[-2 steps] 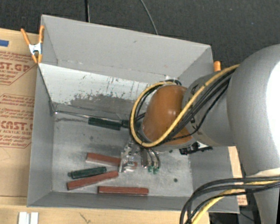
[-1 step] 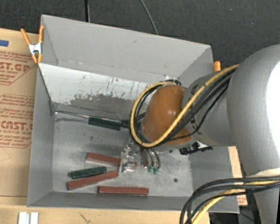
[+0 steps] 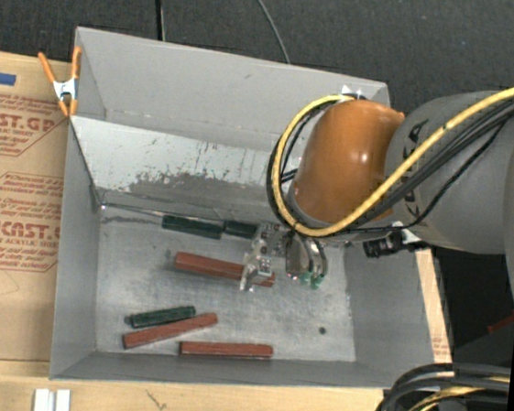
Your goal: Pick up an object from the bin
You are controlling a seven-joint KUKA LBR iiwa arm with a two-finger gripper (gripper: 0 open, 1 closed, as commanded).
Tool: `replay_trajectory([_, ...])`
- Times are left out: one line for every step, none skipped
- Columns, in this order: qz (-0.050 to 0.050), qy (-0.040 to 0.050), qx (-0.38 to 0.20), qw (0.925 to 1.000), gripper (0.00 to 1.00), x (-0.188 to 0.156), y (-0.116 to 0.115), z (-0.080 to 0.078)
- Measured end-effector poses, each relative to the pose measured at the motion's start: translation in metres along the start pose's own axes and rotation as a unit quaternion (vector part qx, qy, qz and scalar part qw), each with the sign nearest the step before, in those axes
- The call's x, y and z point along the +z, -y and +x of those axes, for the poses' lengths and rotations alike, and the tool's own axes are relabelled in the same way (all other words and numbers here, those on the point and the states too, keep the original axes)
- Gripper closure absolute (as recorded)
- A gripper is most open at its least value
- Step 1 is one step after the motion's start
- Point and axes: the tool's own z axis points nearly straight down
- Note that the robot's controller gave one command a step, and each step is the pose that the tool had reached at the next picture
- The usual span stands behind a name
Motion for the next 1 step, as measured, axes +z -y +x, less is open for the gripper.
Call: replay_trajectory([0.0,0.0,0.0,1.0,1.0,0.0,0.0,0.0])
